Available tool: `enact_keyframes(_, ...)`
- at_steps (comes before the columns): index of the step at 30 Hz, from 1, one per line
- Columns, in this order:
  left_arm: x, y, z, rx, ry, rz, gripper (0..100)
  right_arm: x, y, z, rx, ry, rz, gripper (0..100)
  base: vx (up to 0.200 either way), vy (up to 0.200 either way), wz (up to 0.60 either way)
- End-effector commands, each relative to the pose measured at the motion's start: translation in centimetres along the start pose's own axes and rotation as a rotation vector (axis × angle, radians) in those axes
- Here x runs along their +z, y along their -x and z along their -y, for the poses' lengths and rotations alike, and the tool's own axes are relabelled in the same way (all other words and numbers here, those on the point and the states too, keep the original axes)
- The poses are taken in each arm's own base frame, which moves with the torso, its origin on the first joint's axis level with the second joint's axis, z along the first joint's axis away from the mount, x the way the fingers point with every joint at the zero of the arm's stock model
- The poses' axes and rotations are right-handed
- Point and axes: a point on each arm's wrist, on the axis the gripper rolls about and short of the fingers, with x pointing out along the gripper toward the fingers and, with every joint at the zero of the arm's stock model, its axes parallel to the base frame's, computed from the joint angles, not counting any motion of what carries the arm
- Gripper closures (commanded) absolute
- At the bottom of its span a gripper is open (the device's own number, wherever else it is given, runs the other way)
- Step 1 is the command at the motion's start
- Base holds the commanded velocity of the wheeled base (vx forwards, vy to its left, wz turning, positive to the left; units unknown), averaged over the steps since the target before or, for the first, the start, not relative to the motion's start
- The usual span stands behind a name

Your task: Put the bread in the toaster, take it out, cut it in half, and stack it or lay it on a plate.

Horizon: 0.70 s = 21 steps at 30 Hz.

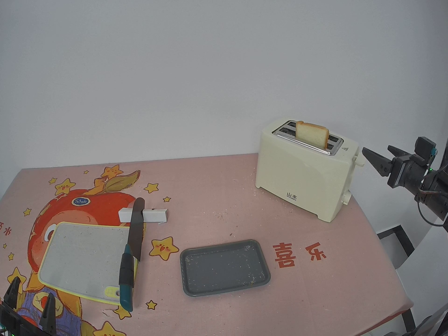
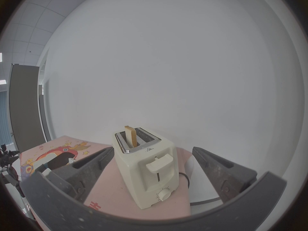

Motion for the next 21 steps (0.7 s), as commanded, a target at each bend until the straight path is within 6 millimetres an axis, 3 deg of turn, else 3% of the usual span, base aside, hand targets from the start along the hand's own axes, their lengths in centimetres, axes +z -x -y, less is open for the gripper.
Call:
enact_keyframes(1,-0.5,-0.1,0.0,0.001,0.000,-0.011,0,1.8,-0.3,0.0,-0.001,0.029,0.037,0,0.000,0.000,0.00)
enact_keyframes(11,-0.5,-0.1,0.0,-0.001,0.000,-0.011,0,2.3,-1.0,0.2,0.187,0.040,0.009,0,0.000,0.000,0.00)
enact_keyframes(15,-0.5,-0.1,0.0,0.001,0.000,-0.011,0,2.5,-2.2,0.6,0.296,0.076,0.013,0,0.000,0.000,0.00)
enact_keyframes(21,-0.5,-0.1,0.0,0.001,0.000,-0.011,0,1.9,-3.6,1.3,0.302,0.077,-0.011,0,0.000,0.000,0.00)
